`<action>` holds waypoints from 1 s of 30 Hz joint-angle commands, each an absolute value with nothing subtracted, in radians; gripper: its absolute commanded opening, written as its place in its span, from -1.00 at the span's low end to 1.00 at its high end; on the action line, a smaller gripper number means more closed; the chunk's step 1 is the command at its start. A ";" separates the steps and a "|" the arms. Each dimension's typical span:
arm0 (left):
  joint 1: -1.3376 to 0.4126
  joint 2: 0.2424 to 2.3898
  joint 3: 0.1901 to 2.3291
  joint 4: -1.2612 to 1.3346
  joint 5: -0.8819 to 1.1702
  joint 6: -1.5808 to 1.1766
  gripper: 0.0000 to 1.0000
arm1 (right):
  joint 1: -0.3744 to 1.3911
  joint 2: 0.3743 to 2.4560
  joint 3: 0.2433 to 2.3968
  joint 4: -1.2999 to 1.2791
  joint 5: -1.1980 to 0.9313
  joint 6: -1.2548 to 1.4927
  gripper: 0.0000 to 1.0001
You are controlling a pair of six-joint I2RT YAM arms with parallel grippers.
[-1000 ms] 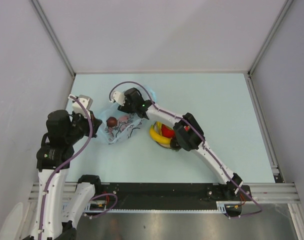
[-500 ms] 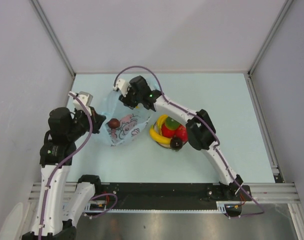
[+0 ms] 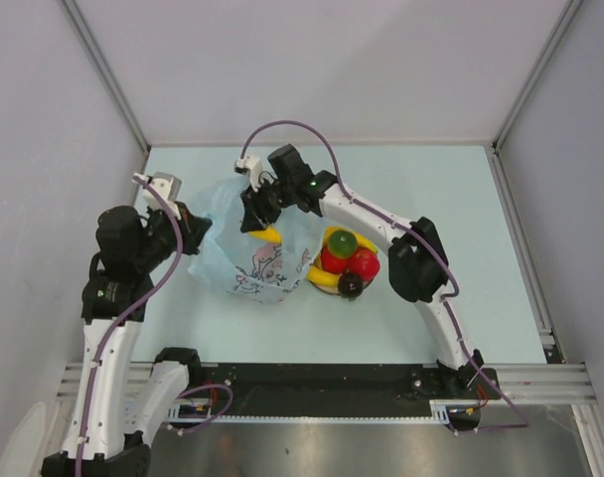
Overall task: Take the fake fruits out of the plastic bag
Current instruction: Adjust the fake fruit in the plastic bag.
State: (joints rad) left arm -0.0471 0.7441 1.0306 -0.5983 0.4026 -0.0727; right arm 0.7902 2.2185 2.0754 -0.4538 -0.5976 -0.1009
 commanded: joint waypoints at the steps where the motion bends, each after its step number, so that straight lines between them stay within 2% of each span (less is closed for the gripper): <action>1: -0.040 0.722 1.080 -0.600 0.345 -0.065 -1.00 | 0.793 2.325 2.103 -0.450 -0.702 0.076 -0.23; 5: -0.040 0.710 1.089 -0.663 0.307 0.006 -0.99 | 0.836 2.379 2.072 -0.385 -0.750 0.178 0.01; 6: -0.040 0.701 1.083 -0.673 0.295 0.046 -0.99 | 0.845 2.385 2.057 -0.377 -0.743 0.175 0.12; 7: -0.040 0.684 1.077 -0.683 0.267 0.090 -0.99 | 0.862 2.390 2.059 -0.380 -0.732 0.163 0.32; 14: -0.040 0.602 1.043 -0.788 0.299 0.270 -0.99 | 0.879 2.266 2.063 -0.459 -0.552 -0.130 0.72; 20: -0.040 0.522 0.973 -0.833 0.264 0.393 -0.99 | 0.928 2.142 1.925 -0.483 -0.456 -0.383 0.81; 27: -0.041 0.502 0.905 -0.871 0.271 0.554 -1.00 | 1.019 2.118 1.850 -0.465 -0.425 -0.453 0.52; 30: -0.040 0.503 0.900 -0.906 0.298 0.568 -0.99 | 1.028 2.126 1.873 -0.425 -0.376 -0.452 0.50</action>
